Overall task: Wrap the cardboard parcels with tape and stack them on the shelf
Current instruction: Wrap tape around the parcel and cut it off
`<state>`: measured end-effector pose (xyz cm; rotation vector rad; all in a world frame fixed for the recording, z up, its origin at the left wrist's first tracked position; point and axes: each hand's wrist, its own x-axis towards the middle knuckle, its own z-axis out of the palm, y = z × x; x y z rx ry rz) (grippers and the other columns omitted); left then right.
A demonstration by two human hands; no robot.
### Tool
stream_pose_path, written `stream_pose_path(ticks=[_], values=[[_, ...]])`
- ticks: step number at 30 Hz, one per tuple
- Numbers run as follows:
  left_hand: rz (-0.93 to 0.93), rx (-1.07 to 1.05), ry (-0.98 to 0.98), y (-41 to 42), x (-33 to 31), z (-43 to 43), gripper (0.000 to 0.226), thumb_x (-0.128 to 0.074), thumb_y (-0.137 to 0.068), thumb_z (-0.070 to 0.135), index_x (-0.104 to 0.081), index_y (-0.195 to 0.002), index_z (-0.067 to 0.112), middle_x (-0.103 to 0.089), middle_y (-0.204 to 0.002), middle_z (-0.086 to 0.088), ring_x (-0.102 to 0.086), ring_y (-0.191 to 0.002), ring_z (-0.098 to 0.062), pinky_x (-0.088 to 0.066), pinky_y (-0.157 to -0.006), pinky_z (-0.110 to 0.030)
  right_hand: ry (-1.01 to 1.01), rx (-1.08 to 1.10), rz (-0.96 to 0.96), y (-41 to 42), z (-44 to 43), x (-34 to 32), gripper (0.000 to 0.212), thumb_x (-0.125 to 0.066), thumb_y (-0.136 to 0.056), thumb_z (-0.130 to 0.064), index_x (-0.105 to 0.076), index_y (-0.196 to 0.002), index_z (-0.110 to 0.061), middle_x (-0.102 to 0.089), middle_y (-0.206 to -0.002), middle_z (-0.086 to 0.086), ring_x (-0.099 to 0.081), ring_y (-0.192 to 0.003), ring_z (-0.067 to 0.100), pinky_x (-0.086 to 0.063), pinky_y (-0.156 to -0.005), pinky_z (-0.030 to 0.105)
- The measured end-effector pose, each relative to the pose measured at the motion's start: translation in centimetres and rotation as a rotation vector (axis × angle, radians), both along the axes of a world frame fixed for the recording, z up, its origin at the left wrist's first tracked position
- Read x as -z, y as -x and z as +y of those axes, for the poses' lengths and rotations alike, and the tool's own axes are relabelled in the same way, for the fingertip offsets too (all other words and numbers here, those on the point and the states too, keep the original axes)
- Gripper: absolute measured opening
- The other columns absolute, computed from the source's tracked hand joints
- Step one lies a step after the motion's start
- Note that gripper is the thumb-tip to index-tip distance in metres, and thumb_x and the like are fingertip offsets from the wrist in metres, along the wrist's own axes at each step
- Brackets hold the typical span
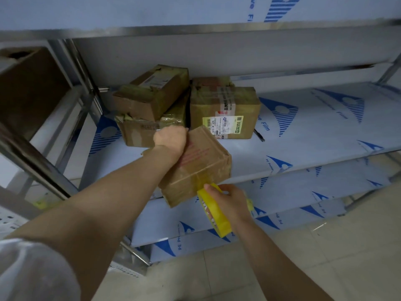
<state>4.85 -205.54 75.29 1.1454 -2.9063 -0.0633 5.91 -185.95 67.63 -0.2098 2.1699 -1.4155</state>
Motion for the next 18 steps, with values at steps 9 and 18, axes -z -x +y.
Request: stream_pose_path(ticks=[9, 18], values=[[-0.034, 0.176, -0.366, -2.9, 0.5, 4.0, 0.118, -0.016, -0.068, 0.092, 0.010, -0.151, 0.011, 0.021, -0.157, -0.011, 0.020, -0.144, -0.023, 0.010, -0.116, -0.039, 0.033, -0.061, -0.011, -0.1, -0.7, -1.4, 0.021, -0.065, -0.084, -0.048, -0.052, -0.082, -0.032, -0.051, -0.078, -0.017, -0.055, -0.067, 0.000, -0.043, -0.063, 0.017], [-0.269, 0.214, -0.282, -8.0, -0.1, 1.2, 0.112, -0.072, -0.068, 0.057, 0.013, -0.140, 0.058, 0.017, -0.158, -0.012, 0.015, -0.145, -0.031, 0.002, -0.111, -0.061, 0.127, -0.125, -0.191, -0.3, 0.9, -4.3, 0.019, -0.056, -0.087, -0.012, -0.053, -0.072, -0.022, -0.055, -0.060, -0.002, -0.051, -0.030, -0.002, -0.034, -0.027, 0.012]])
